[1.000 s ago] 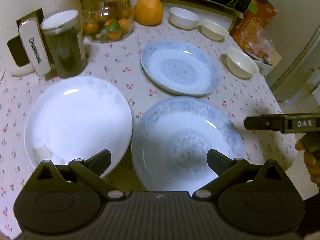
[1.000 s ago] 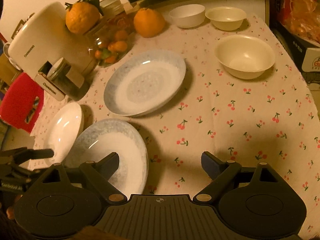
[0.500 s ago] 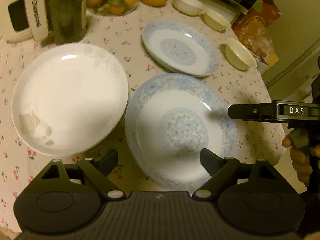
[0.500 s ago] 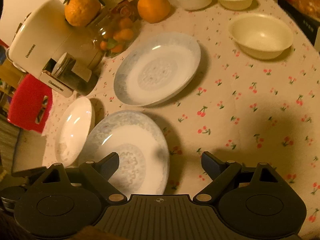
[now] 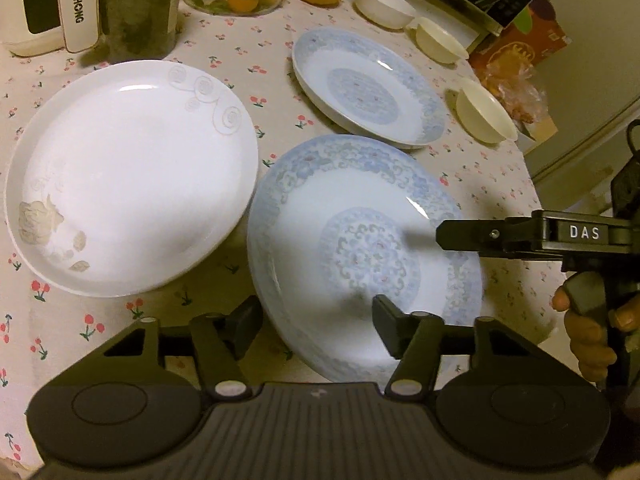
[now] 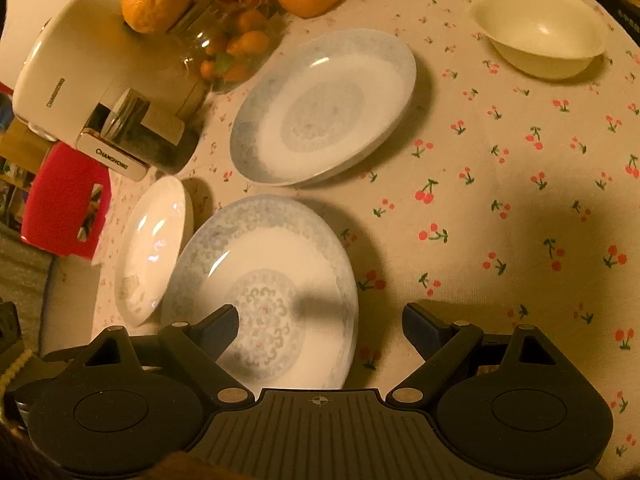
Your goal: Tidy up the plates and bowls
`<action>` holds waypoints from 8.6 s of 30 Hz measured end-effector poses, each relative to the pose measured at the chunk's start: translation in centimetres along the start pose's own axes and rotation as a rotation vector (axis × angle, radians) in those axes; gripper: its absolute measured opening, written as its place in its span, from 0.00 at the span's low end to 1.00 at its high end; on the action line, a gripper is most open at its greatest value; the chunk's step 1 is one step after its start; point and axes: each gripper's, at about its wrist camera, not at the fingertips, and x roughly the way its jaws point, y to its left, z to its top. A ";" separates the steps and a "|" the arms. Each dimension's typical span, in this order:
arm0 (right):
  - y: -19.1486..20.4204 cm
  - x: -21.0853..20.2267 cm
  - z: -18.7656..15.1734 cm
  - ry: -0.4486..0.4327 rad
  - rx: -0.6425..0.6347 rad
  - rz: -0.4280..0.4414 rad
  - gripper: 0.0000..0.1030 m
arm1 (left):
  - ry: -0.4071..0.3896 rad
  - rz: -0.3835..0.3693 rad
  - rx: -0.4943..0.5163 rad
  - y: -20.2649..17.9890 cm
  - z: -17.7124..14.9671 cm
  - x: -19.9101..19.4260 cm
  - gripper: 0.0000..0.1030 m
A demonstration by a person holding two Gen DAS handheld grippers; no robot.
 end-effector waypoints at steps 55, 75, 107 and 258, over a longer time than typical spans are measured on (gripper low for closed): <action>-0.6 -3.5 3.9 -0.184 0.078 -0.004 0.17 | -0.209 0.054 0.094 -1.6 4.6 -1.9 0.17; -2.4 -0.1 9.7 -0.253 0.219 -0.062 0.17 | -0.301 0.141 0.078 -2.1 10.6 2.0 0.17; -3.6 1.5 10.1 -0.310 0.262 -0.107 0.14 | -0.353 0.300 0.216 -3.5 10.9 5.7 0.18; 12.5 7.8 -1.5 -0.156 -0.190 0.091 0.88 | -0.261 0.199 0.102 14.3 2.5 -5.1 0.81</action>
